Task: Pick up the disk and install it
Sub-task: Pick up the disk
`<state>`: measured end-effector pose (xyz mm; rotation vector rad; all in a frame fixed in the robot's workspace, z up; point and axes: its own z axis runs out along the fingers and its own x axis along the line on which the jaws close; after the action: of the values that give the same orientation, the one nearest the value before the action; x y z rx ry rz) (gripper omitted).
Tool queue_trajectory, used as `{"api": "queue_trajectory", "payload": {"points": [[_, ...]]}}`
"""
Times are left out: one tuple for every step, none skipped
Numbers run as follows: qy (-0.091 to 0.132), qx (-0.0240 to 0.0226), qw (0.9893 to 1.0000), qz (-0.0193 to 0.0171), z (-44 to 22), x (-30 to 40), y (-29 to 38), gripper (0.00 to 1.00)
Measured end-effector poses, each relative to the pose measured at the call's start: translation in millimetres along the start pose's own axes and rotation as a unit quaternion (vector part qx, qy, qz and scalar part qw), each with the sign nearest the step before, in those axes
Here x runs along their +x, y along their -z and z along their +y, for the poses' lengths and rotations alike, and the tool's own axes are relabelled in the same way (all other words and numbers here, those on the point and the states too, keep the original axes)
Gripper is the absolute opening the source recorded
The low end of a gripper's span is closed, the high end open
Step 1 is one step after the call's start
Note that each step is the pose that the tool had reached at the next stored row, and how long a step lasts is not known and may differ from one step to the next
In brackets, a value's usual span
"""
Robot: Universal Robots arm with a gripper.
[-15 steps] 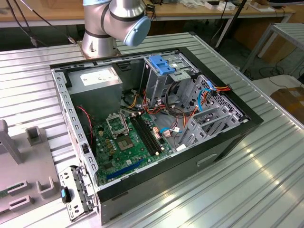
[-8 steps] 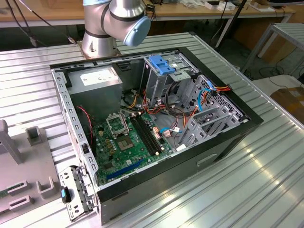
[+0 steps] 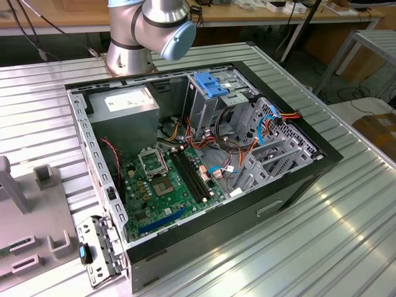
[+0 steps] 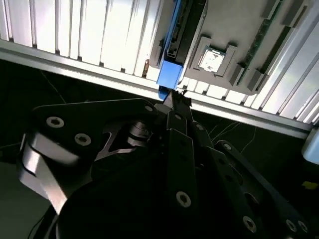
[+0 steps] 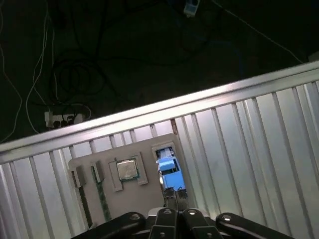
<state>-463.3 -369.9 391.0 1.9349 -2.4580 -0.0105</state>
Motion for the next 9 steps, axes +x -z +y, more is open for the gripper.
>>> {"api": "queue_trajectory", "payload": {"points": [[0.026,0.0005,0.9997,0.0004,0.0,0.0,-0.3,0.11],[0.04,0.001,0.9992,0.0006,0.0,0.0,-0.5,0.11],[0.051,0.0026,0.9987,0.0009,0.1,0.0,-0.9,0.11],[0.052,0.011,0.9986,0.0009,0.1,-0.1,-1.3,0.11],[0.052,0.0147,0.9985,0.0013,0.0,0.0,-1.3,0.11],[0.054,0.0163,0.9984,0.0018,-0.1,0.0,-1.8,0.11],[0.056,0.0164,0.9983,0.0017,0.0,0.0,-2.3,0.11],[0.061,0.0164,0.998,0.0017,0.0,0.1,-2.7,0.11],[0.069,0.0165,0.9975,0.0017,0.0,0.1,-3.2,0.11]]}}
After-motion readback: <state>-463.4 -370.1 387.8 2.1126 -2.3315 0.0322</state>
